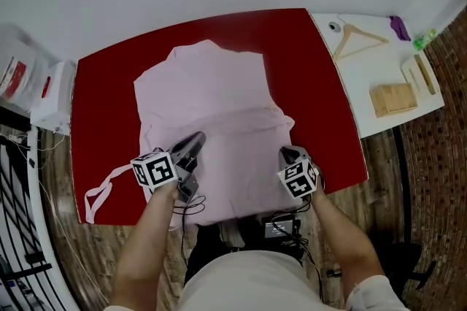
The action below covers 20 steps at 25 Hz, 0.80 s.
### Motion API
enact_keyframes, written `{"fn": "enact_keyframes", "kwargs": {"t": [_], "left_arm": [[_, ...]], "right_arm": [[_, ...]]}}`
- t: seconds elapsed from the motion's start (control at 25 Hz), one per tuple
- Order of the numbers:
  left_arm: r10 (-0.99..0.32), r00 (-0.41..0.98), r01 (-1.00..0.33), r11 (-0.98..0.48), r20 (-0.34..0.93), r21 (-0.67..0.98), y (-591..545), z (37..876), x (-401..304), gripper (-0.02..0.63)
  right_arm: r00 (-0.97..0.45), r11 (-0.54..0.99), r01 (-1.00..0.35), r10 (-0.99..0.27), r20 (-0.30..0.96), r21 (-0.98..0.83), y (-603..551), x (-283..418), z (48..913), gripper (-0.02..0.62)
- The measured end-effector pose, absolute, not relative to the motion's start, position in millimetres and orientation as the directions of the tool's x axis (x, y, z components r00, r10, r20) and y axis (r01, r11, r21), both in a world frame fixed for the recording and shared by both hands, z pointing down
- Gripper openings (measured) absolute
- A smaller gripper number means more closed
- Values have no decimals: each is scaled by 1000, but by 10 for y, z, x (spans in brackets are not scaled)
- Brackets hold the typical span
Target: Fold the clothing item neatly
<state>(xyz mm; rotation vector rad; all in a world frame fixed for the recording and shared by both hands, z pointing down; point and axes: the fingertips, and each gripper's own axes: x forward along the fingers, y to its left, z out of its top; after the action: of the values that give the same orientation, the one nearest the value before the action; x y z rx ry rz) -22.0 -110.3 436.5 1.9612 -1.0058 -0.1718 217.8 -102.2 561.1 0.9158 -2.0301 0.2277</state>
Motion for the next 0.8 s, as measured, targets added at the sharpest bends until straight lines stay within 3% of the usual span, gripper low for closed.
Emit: {"fn": "enact_keyframes", "kwargs": {"t": [0.36, 0.44, 0.8], "left_arm": [[-704, 504, -745, -62, 501, 664, -875, 5012, -743, 28], [-696, 456, -787, -24, 555, 617, -829, 5120, -852, 120], [-723, 400, -816, -1, 563, 579, -676, 5101, -1050, 144]], "right_arm": [[-363, 701, -697, -528, 768, 151, -1017, 2202, 5636, 21], [-363, 699, -698, -530, 767, 153, -1015, 2203, 5637, 21], [-349, 692, -701, -545, 762, 173, -1043, 2204, 5570, 21]]}}
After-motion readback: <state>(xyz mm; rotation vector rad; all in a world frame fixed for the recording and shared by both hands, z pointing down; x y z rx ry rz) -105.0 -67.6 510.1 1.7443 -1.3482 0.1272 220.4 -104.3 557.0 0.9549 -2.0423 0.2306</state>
